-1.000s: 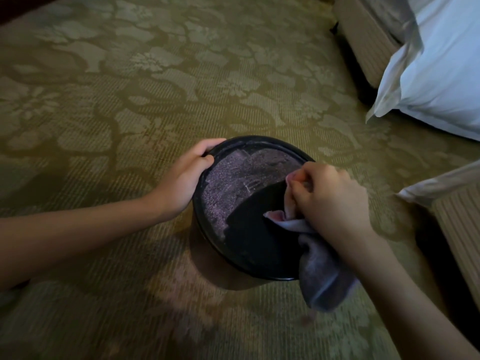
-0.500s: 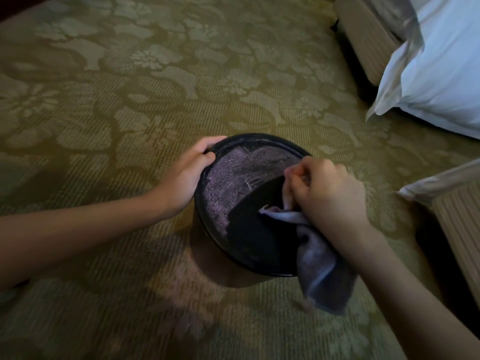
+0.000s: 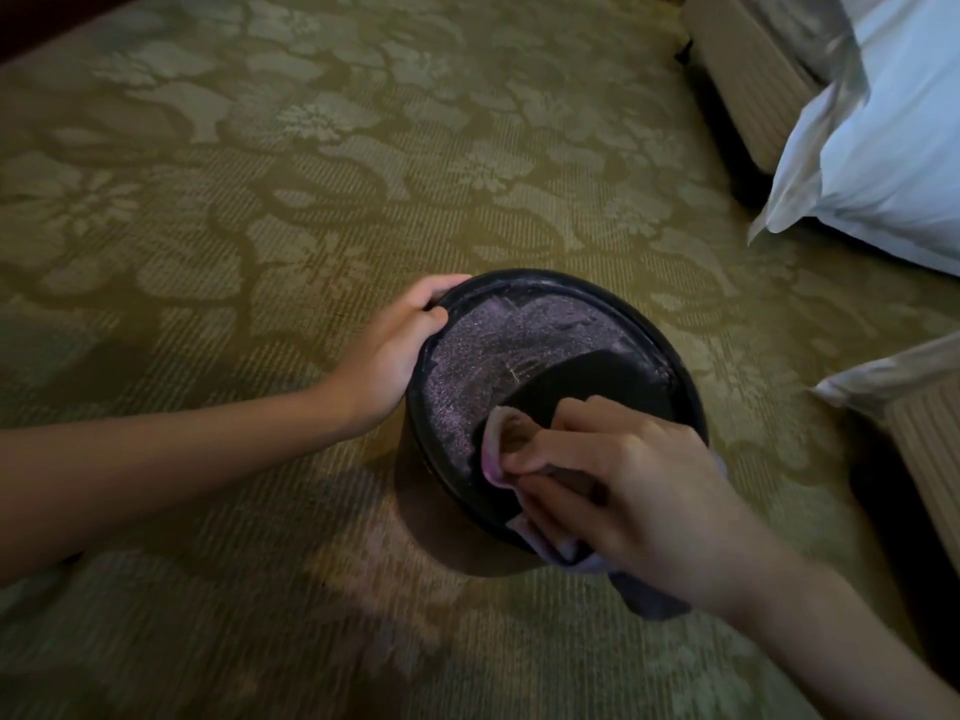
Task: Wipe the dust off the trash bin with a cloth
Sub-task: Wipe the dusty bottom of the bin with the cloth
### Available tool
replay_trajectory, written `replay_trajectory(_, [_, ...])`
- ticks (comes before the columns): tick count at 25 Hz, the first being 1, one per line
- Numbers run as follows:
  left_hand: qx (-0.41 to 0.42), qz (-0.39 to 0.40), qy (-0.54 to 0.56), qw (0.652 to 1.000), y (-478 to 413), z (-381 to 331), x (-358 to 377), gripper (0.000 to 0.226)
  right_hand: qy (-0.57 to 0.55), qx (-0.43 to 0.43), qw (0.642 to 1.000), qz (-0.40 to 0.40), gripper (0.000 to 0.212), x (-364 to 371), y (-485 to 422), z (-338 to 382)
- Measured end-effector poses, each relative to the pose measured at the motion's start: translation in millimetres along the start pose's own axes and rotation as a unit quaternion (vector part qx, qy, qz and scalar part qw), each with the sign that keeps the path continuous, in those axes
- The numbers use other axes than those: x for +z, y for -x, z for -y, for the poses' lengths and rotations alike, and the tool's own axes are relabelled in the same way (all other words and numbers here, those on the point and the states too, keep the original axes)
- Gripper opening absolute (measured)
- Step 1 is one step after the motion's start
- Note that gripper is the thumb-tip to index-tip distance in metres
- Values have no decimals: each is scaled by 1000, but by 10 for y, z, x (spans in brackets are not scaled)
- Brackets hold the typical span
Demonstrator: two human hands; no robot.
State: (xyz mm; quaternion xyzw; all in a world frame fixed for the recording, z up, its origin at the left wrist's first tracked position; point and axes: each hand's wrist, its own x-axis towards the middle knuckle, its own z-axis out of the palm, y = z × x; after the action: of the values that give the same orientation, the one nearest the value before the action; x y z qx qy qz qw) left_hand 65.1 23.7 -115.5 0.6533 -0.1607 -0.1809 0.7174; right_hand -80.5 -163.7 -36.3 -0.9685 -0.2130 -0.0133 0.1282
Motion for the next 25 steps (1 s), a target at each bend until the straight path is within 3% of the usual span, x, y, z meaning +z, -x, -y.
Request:
replay_trajectory(6, [5,15,-4,1000,-17,44,-15,38,-69,-62,993,75,13,-80,-104,-30])
replay_trajectory(10, [19,12,4,1000,-22,89,6,37,-66,-34,996,51,2,22,-340,144])
replay_trajectory(15, [48,3,9,999,-34,102,28,34,-72,54,996,-8,30,140,-655,251])
replay_trajectory(18, [29,4,9,1000,-33,79,15,32,-72,50,996,-28,19,144,-617,252])
replay_trajectory(25, [28,9,-27,999,-22,58,-13,37,-135,17,988,70,11,-101,-50,36])
